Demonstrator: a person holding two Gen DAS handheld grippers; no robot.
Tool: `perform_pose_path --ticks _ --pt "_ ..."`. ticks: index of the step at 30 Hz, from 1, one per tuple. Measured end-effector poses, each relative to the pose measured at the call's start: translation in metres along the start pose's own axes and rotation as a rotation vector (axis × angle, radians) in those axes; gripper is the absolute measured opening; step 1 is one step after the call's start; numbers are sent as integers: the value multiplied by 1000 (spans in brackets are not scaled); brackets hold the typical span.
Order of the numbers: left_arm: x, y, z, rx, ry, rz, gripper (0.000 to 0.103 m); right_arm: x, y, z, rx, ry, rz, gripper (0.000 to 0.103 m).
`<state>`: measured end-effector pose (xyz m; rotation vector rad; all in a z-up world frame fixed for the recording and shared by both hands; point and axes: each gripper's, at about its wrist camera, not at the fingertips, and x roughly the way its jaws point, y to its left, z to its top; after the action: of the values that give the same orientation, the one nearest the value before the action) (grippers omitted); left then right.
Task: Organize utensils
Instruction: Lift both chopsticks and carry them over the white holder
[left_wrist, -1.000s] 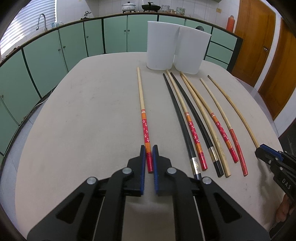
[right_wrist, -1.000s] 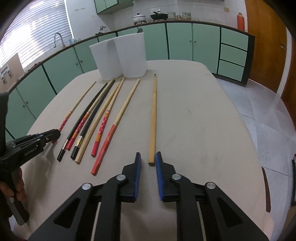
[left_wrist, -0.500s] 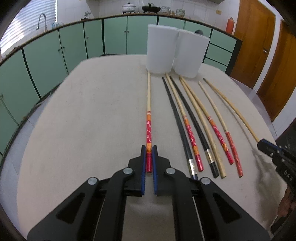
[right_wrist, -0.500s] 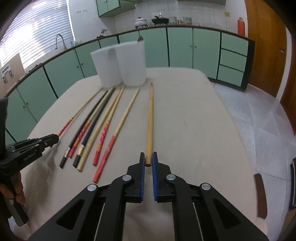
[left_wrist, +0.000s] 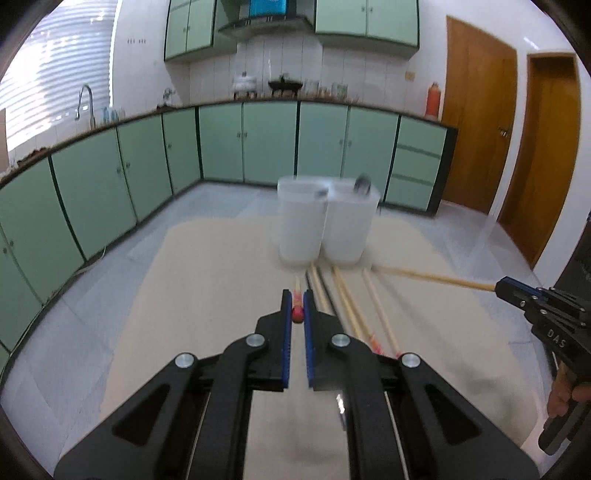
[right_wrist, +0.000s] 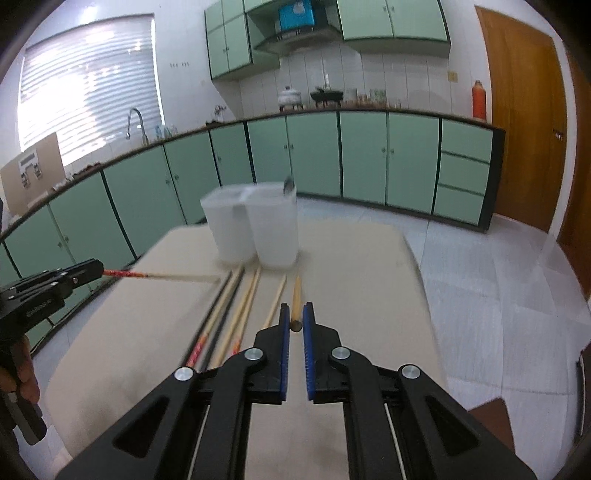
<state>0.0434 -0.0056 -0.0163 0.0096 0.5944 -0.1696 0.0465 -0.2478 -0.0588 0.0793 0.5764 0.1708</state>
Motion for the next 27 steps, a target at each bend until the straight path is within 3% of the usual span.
perform_pose_path --ticks 11,27 --pt "-17 -12 69 22 -118 -81 5 -10 -6 81 8 -56 79 7" --pt "-16 -11 118 18 -195 -119 5 -3 2 155 -53 -116 182 7"
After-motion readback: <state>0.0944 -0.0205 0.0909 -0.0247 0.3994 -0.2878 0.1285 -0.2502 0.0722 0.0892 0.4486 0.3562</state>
